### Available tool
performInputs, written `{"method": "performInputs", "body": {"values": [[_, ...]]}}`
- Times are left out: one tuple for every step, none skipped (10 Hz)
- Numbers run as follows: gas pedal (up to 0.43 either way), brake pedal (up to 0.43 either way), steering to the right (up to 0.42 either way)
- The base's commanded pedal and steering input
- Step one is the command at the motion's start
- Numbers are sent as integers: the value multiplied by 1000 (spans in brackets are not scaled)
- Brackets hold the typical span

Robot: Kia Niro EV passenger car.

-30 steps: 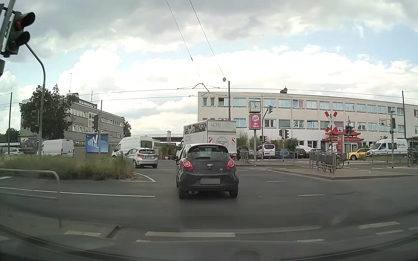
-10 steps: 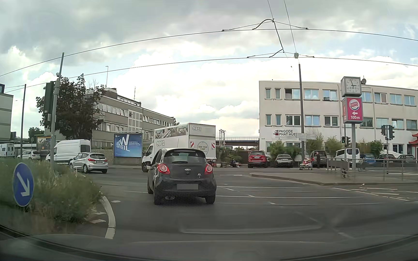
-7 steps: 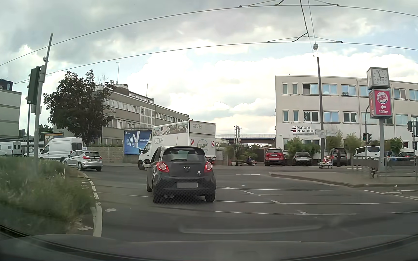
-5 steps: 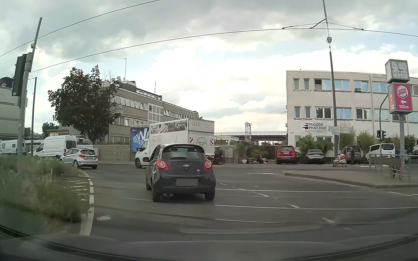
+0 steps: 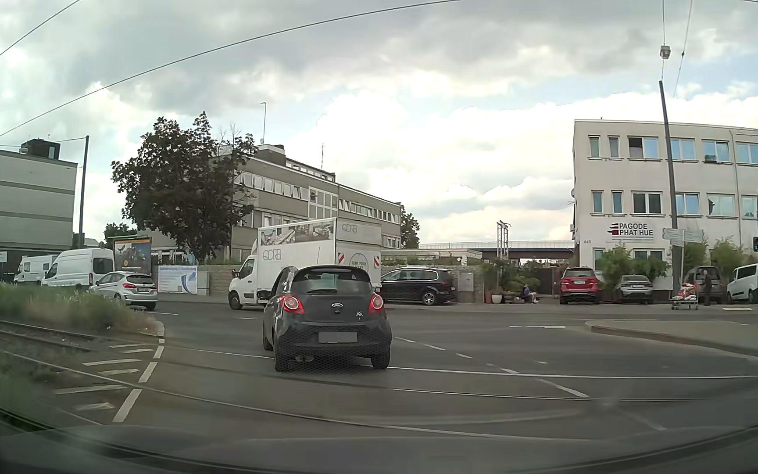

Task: Follow the waypoints while adhering to traffic rules and regulations

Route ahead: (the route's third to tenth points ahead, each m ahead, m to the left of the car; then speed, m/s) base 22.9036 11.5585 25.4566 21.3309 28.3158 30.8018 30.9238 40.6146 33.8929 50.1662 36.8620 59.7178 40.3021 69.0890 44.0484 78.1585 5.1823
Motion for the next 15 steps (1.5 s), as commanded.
{"method": "performInputs", "body": {"values": [[0,30,-151],[0,30,-155],[0,30,-158],[0,30,-159],[0,30,-162],[0,30,-164],[0,30,-165],[8,30,-164],[8,30,-164],[8,30,-164],[8,30,-163],[20,30,-158],[20,30,-154],[20,30,-155],[20,30,-158]]}}
